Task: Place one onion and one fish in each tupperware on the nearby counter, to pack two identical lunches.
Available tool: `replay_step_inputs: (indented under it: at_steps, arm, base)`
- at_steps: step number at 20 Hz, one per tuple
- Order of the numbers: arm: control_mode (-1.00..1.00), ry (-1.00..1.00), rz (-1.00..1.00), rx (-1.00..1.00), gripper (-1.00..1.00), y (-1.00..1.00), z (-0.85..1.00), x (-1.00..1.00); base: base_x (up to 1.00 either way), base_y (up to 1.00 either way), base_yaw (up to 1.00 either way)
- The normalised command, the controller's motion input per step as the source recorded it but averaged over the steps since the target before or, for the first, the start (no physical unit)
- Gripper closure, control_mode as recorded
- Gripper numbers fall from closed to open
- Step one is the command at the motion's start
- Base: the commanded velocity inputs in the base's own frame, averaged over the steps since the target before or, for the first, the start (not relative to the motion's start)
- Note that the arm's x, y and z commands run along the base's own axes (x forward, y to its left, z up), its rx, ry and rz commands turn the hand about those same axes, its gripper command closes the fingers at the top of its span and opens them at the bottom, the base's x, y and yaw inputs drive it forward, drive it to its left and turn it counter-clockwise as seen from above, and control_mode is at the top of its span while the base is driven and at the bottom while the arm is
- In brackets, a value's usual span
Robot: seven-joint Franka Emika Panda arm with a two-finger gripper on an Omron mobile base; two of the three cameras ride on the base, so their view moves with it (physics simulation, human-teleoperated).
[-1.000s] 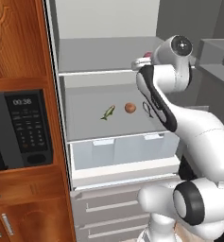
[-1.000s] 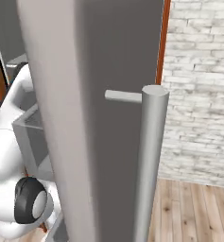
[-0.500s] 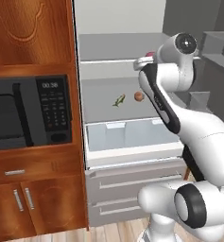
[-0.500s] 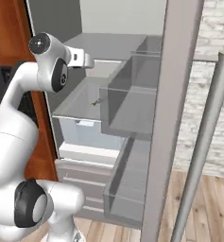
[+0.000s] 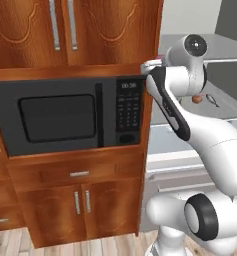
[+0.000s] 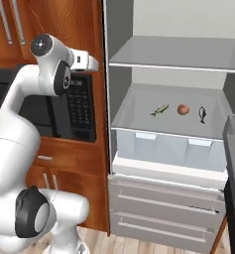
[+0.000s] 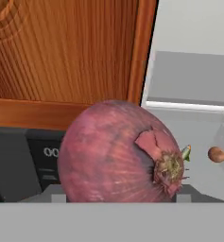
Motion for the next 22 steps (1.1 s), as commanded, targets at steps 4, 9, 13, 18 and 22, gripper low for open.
replay_step_inputs:
  at_steps: [4, 9, 13, 18, 22]
  arm:
    - [1.0, 0.0, 0.0, 0.0, 1.0, 0.0, 0.0, 0.0]
    - [1.0, 0.0, 0.0, 0.0, 1.0, 0.0, 0.0, 0.0]
    - [1.0, 0.0, 0.0, 0.0, 1.0, 0.0, 0.0, 0.0]
    - [1.0, 0.0, 0.0, 0.0, 1.0, 0.0, 0.0, 0.0]
    - [1.0, 0.0, 0.0, 0.0, 1.0, 0.0, 0.0, 0.0]
  base:
    - [-0.01, 1.0, 0.04]
    - [0.0, 1.0, 0.03]
    - [0.0, 1.0, 0.02]
    - [0.0, 1.0, 0.03]
    - [0.04, 1.0, 0.06]
